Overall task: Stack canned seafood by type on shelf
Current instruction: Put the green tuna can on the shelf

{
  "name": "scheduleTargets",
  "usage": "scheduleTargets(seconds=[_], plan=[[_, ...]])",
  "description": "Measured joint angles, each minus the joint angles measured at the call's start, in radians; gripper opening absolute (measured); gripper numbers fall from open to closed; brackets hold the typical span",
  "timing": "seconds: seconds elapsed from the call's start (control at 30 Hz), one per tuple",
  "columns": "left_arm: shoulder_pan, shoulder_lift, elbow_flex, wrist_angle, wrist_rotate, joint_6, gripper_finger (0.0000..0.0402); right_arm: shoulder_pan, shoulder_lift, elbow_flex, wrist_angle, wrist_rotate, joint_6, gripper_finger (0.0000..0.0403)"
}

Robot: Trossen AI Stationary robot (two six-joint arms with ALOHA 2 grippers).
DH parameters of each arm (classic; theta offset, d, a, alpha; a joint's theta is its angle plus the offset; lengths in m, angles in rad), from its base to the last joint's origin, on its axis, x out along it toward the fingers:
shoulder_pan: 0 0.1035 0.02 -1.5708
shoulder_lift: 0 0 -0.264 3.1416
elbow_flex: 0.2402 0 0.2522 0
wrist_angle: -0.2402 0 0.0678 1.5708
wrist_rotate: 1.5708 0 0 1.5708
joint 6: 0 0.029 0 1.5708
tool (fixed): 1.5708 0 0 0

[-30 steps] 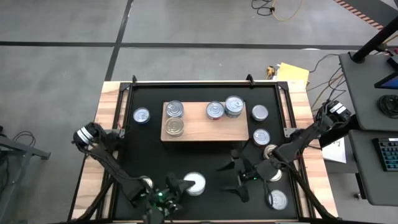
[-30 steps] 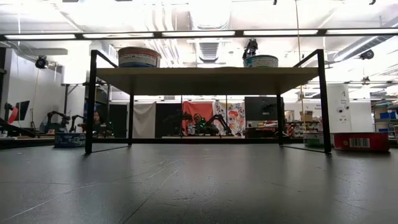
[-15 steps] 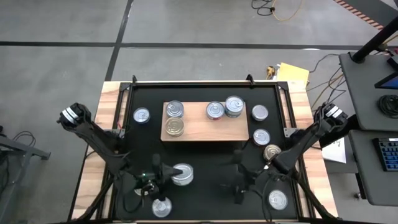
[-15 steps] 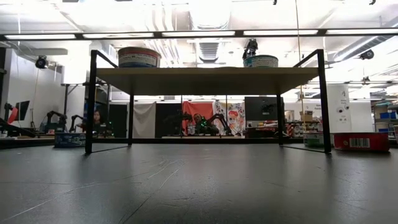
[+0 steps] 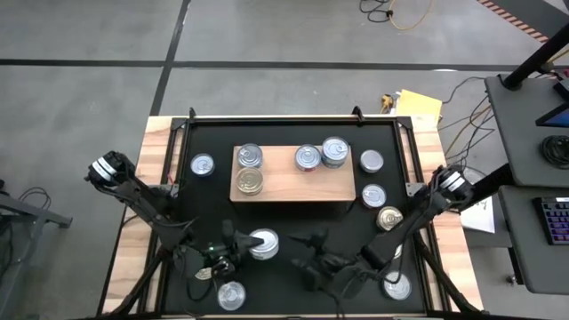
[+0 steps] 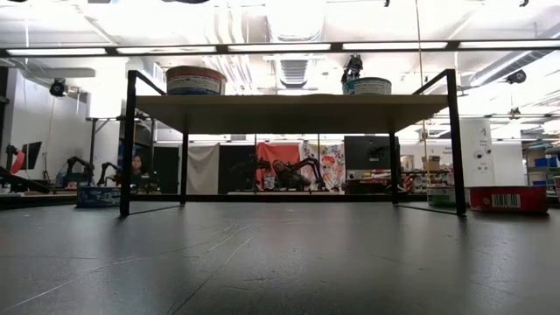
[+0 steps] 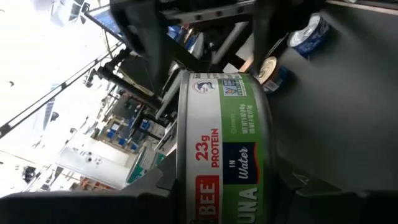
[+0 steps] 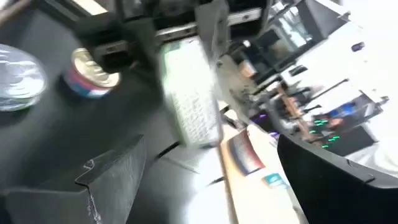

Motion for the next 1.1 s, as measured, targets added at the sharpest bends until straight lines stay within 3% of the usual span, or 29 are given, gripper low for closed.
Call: scheduleTargets(seconds=[0.17,0.3,0.5,0.7,0.93,1.1], plan=[[-0.001,0.016,0.004,0.011,0.006,-0.002,0.0111,-0.025,0.053,0.077,0.0,0.0,-0.043,0.0349],[-0.001,0.018,0.022,0.015,0.008,0.0,0.0111,-0.052,0.054,0.097,-0.048,-0.114,0.009,0.0337],[0.0,0.018,0.035,0.019,0.059,0.0,0.0111,-0.076,0.054,0.097,-0.055,-0.186,0.059,0.0304],[0.0,0.019,0.035,0.019,0.06,-0.016,0.0111,-0.073,0.054,0.097,-0.051,-0.206,0.049,0.0248],[0.002,0.028,0.035,0.021,0.065,-0.037,0.0137,-0.075,0.054,0.097,-0.058,-0.256,0.025,0.0138],[0.005,0.042,0.035,0.018,0.03,-0.074,0.0174,-0.07,0.054,0.097,-0.052,-0.256,0.01,0.0133]])
